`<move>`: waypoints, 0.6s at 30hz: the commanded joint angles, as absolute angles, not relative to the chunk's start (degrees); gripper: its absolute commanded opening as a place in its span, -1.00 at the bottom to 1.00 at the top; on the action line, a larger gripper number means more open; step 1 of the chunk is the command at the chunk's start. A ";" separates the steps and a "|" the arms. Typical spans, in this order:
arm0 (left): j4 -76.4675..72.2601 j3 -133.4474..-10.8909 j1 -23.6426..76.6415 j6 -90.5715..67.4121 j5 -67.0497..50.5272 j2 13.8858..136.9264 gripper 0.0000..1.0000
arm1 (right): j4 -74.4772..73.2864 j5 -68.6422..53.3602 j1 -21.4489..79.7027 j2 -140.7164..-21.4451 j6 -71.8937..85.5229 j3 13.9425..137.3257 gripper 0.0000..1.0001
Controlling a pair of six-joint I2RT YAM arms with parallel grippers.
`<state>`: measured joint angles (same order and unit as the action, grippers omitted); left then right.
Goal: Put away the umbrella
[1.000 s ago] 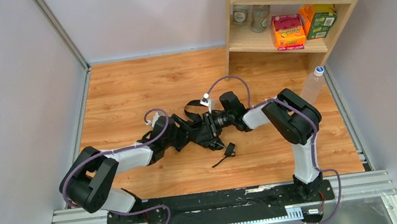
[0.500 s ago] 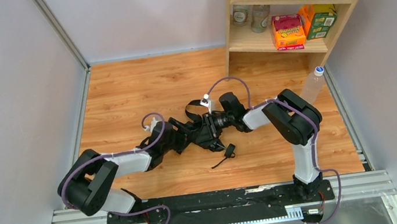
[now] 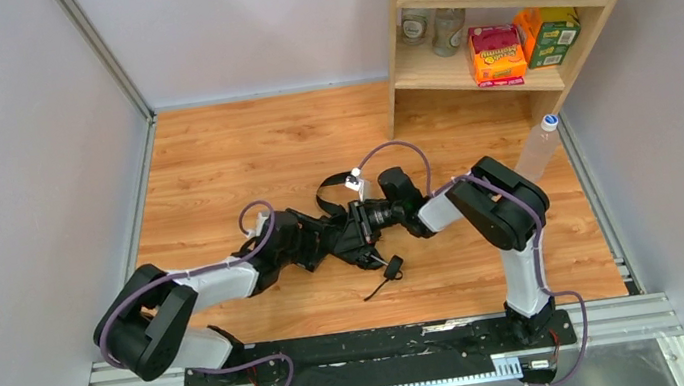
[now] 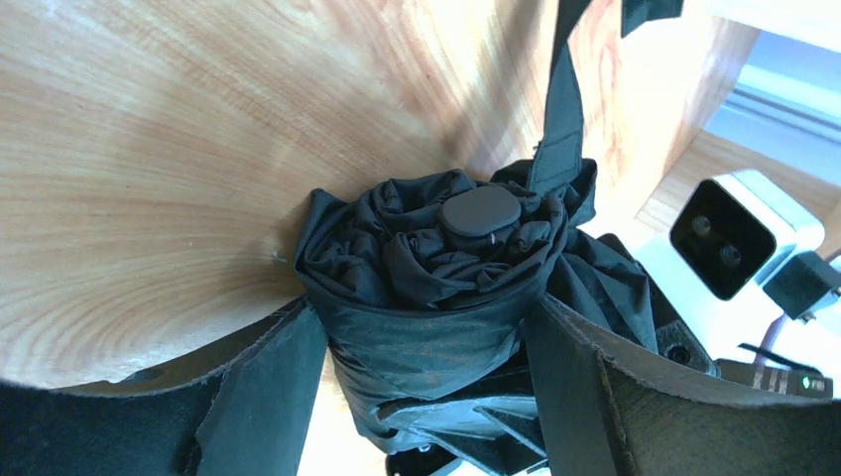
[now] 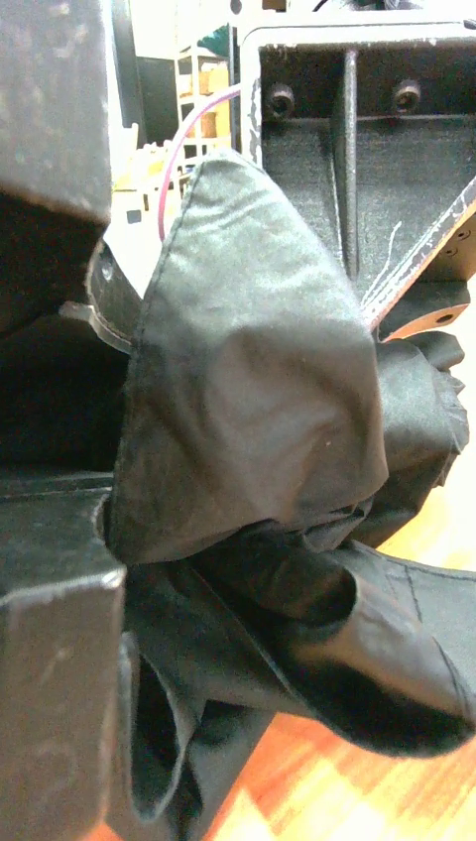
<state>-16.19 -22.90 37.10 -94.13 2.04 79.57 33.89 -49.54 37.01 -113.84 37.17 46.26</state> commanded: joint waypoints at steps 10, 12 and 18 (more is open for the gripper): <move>0.88 -32.25 38.06 -88.96 1.84 98.78 0.17 | 12.67 -50.27 40.51 -117.77 24.36 50.18 -1.00; 1.32 -32.78 38.06 -86.75 1.15 100.53 0.00 | 8.98 -50.19 41.04 -117.42 21.46 51.06 -1.00; -3.77 -30.85 38.14 -84.20 0.79 105.02 -0.59 | 1.86 -47.30 41.48 -115.93 19.60 54.22 -0.98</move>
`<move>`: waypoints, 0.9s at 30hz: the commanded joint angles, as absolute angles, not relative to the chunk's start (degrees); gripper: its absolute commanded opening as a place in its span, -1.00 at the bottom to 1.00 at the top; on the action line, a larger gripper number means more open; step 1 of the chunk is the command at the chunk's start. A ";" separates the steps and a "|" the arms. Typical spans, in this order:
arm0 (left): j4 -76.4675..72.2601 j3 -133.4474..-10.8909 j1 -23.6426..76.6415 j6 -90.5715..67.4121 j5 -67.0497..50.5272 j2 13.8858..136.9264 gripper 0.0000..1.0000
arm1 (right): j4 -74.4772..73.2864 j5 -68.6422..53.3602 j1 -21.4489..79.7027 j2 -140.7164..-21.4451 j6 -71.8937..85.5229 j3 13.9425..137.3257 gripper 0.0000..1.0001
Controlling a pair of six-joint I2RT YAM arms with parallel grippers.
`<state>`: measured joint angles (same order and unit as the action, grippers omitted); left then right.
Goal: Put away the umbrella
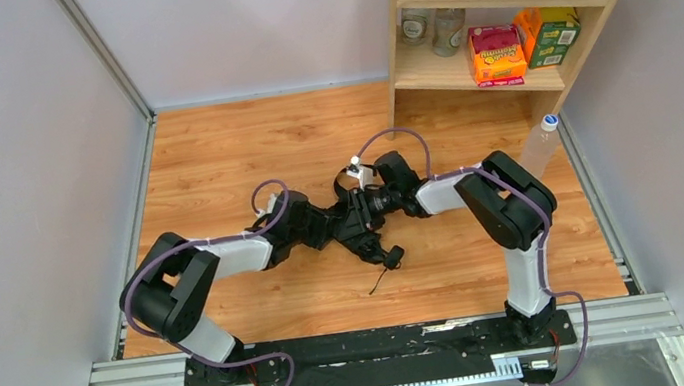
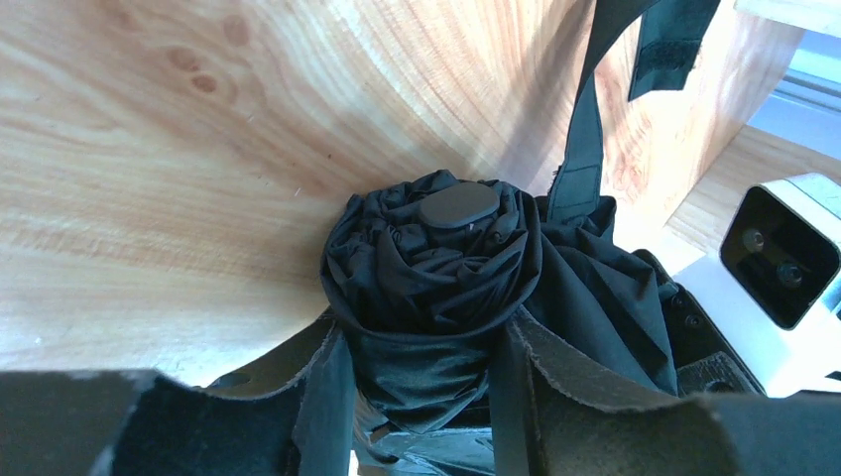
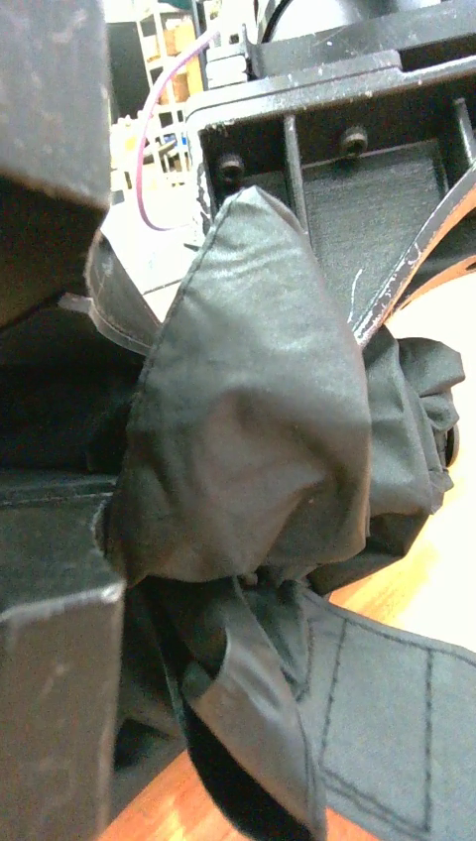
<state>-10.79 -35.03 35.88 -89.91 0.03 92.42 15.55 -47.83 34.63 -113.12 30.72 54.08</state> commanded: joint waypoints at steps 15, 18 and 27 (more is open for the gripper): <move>-4.93 -22.85 38.23 -83.23 3.43 99.33 -1.00 | -26.98 -11.91 44.81 -97.32 9.50 64.08 0.92; -0.90 -23.73 38.23 -82.71 3.60 97.30 -1.00 | -22.25 3.45 51.66 -91.77 5.99 59.78 0.96; 12.82 -27.86 38.23 -83.93 3.35 93.07 -1.00 | -6.16 35.39 66.53 -97.80 -1.39 56.15 0.96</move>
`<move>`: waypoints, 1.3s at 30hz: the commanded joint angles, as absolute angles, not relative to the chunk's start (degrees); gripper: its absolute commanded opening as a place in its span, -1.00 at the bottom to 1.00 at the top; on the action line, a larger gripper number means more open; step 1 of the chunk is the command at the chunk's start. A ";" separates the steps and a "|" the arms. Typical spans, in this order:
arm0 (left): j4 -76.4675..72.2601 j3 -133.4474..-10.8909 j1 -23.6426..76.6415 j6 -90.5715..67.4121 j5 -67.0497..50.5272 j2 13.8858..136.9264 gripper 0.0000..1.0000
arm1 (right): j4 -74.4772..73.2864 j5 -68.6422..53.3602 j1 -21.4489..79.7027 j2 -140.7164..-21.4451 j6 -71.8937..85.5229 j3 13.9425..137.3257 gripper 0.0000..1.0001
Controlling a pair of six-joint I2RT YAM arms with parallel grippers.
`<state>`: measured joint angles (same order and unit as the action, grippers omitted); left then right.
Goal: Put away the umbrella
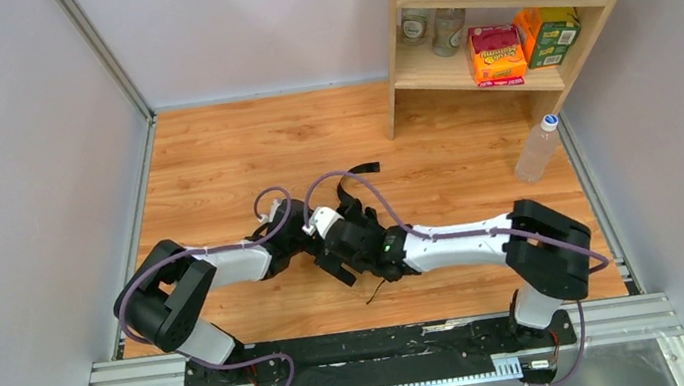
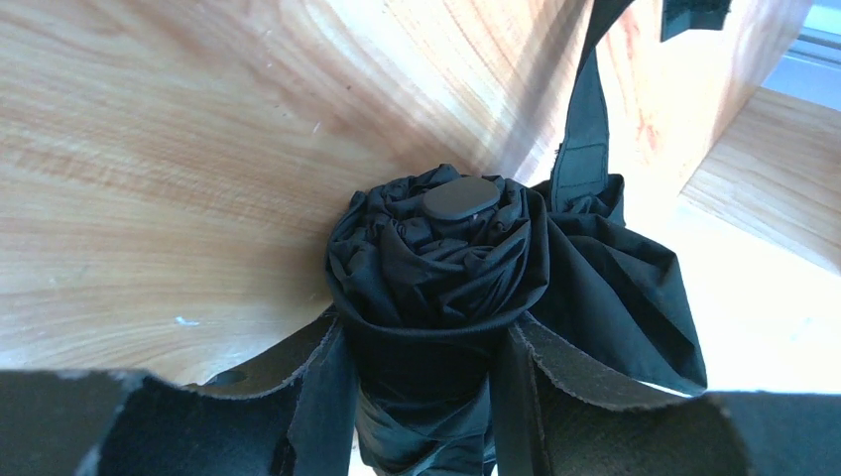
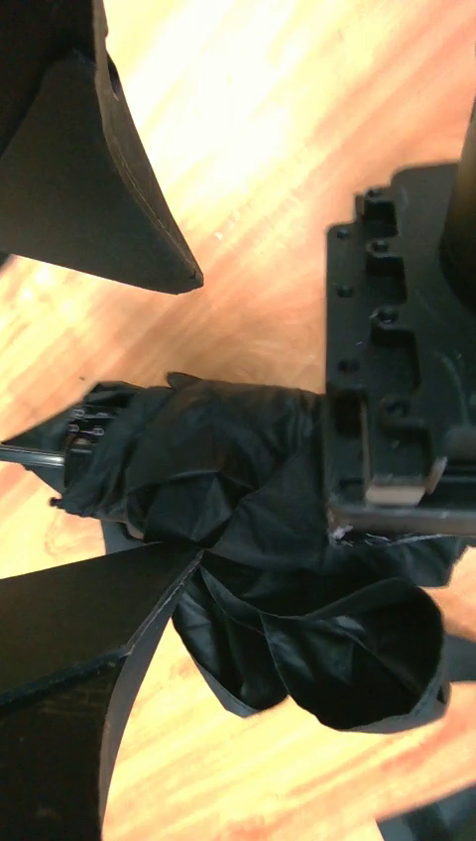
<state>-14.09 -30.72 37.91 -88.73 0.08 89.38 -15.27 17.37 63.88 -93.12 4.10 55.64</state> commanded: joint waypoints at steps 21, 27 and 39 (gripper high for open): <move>2.21 -27.42 37.88 -74.02 4.57 76.66 0.59 | -1.51 -7.45 52.48 -104.33 12.91 44.75 -1.00; -1.49 -25.67 34.90 -70.40 2.55 66.72 0.60 | 6.23 -24.76 45.80 -106.34 17.92 40.87 -1.00; -8.19 -27.85 33.66 -71.98 -4.48 71.09 0.61 | 10.72 -36.12 40.17 -110.39 23.20 41.75 -1.00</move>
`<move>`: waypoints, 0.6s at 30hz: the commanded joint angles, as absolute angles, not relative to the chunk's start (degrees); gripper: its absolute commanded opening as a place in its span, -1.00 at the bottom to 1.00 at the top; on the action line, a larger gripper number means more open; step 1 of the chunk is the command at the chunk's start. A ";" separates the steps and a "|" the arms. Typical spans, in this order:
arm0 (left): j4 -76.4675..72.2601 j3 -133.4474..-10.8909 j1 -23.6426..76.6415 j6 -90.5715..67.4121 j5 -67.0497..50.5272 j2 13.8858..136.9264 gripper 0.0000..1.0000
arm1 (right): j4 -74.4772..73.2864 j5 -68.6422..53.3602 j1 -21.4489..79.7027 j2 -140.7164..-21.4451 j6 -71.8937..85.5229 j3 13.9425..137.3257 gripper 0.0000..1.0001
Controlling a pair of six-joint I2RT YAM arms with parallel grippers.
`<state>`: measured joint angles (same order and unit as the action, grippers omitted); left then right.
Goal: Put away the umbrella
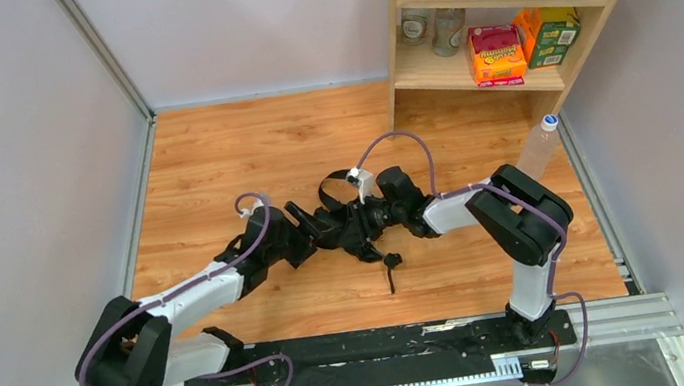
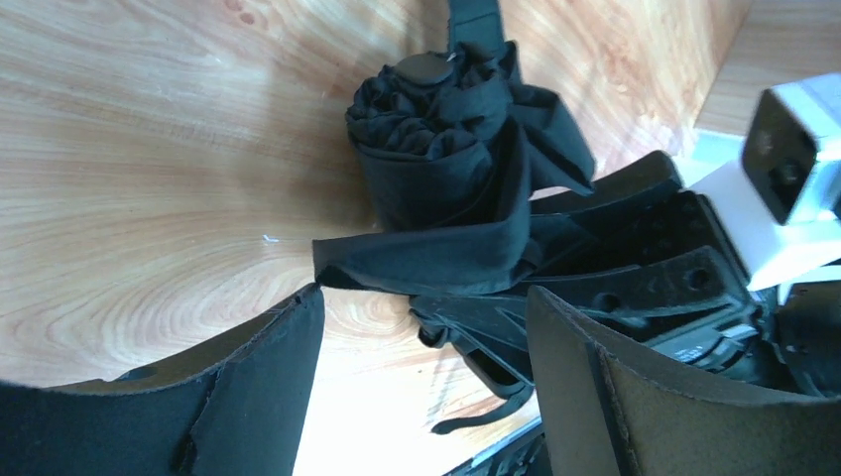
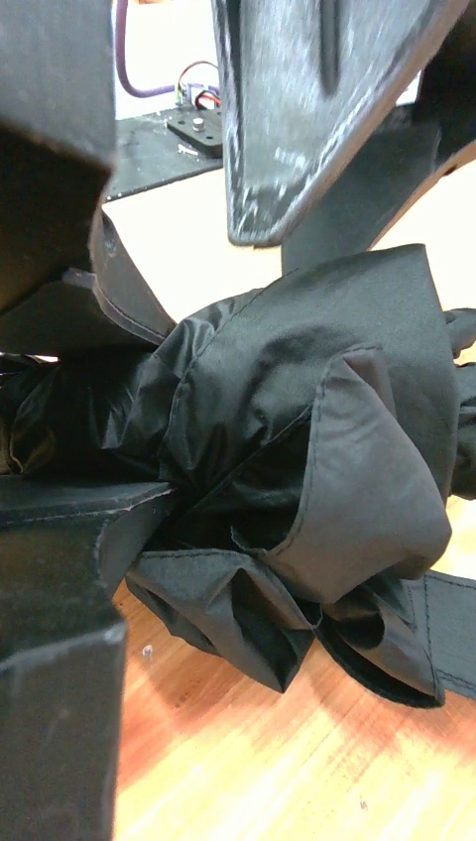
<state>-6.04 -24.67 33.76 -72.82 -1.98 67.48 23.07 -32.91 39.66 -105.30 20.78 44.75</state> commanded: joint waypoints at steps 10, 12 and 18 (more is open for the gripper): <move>-2.46 -37.18 34.19 -75.59 -3.08 91.39 0.62 | 10.72 -42.54 40.25 -110.22 21.88 43.77 -1.00; -2.64 -36.74 34.98 -76.99 -3.43 93.15 0.63 | 10.81 -43.06 40.25 -110.13 22.32 44.29 -1.00; -4.22 -31.21 37.44 -79.27 -0.53 92.47 -0.40 | 11.69 -43.33 40.25 -110.04 25.04 46.05 -1.00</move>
<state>-6.37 -36.32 34.81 -78.08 -2.92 89.60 20.25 -41.43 38.33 -106.74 23.79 46.52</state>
